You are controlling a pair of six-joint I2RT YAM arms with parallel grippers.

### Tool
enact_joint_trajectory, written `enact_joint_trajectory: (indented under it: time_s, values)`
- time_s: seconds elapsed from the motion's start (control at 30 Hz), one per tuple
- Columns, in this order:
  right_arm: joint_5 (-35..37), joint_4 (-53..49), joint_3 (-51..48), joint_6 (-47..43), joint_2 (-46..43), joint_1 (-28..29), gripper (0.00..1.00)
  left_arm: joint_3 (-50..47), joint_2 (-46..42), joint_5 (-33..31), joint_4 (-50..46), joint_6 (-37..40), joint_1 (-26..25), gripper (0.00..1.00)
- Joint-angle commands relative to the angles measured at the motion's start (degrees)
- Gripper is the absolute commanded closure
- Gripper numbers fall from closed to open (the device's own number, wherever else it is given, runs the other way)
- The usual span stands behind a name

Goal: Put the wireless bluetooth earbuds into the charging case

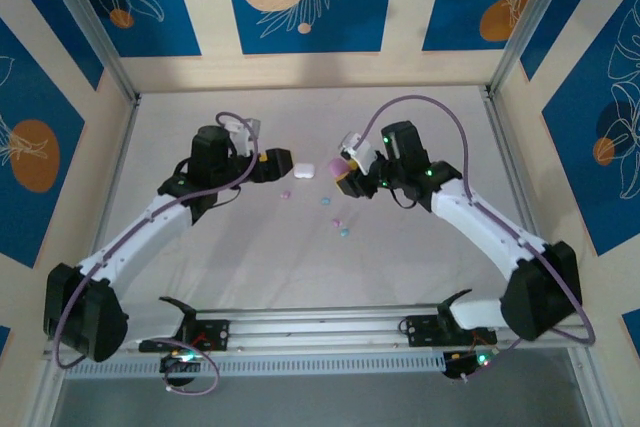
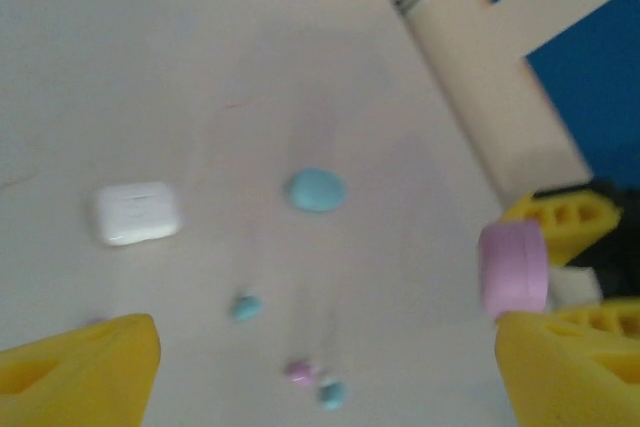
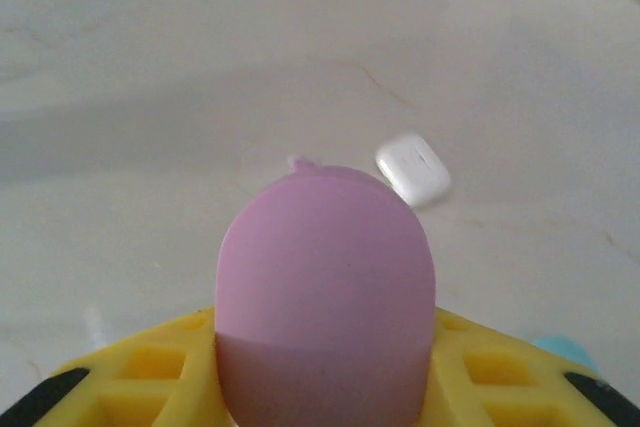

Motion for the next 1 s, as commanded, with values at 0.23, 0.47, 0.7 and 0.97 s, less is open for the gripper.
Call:
enact_joint_trajectory:
  time_s: [0.23,0.47,0.7,0.97]
  values:
    - [-0.8,8.7,-5.4,-2.3,-8.7,4.1,0.62,6.2,2.5,7.5,2.9,-3.9,-6.8,0.17]
    - [-0.4,8.8,-5.3,-2.1,-8.9,4.9,0.62,8.6,4.6,6.3,-0.1,0.1,-10.7,0.20]
    - [0.3,10.8,-5.7,-0.8,-8.7,5.2,0.61,10.4,7.4,7.5,-1.3,0.8,-12.4,0.28]
    - [3.0,10.0,-4.9,0.3,-7.3,5.5,0.61,11.2,8.5,8.8,-2.2,1.1,-12.9,0.39]
